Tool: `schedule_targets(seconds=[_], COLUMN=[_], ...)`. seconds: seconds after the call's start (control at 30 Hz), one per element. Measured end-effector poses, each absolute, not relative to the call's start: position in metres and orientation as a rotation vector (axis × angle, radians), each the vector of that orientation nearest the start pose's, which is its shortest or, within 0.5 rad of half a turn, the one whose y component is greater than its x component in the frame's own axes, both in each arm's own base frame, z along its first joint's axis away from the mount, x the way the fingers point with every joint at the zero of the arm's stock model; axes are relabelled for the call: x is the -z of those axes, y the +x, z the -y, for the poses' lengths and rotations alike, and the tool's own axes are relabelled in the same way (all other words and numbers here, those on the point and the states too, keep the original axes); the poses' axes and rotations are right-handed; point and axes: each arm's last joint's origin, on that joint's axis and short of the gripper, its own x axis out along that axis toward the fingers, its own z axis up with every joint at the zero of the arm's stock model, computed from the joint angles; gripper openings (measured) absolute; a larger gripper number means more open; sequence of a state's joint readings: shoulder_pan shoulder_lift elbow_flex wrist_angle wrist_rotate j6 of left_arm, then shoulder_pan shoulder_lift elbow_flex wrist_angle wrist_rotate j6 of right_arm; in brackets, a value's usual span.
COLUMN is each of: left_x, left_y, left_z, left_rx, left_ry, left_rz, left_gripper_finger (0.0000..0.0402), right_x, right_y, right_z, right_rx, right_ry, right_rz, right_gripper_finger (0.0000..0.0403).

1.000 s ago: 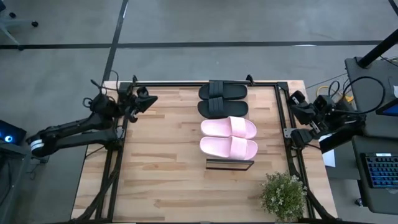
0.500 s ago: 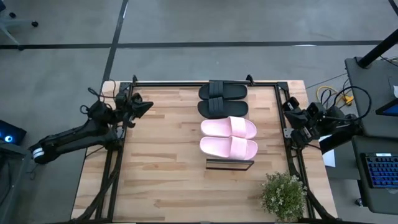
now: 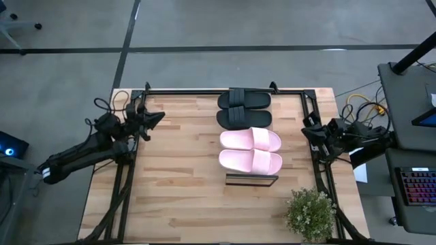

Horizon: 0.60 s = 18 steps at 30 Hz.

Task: Pick and place slides into the shelf
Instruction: Return to Home Position

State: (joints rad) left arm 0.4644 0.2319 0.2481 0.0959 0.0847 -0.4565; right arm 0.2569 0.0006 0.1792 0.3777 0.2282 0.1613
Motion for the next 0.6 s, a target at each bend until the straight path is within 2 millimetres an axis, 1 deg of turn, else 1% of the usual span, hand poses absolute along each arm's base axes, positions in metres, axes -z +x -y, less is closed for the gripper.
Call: schedule_targets(seconds=[0.27, 0.43, 0.6], left_x=[-0.235, -0.228, -0.222], left_y=[0.089, 0.087, 0.083], left_z=[-0.044, -0.043, -0.041], left_rx=[-0.409, -0.429, -0.457], left_ry=[-0.39, -0.402, -0.394], left_rz=[0.161, 0.104, 0.088], left_gripper_finger=[0.0, 0.0, 0.0], right_x=[-0.249, -0.236, -0.219], right_y=[0.071, 0.076, 0.082], right_z=[-0.013, -0.016, -0.017], right_rx=[-0.119, -0.142, -0.149], right_ry=[0.266, 0.256, 0.284], right_rz=[0.509, 0.473, 0.444], right_gripper_finger=[0.0008, 0.0008, 0.0008])
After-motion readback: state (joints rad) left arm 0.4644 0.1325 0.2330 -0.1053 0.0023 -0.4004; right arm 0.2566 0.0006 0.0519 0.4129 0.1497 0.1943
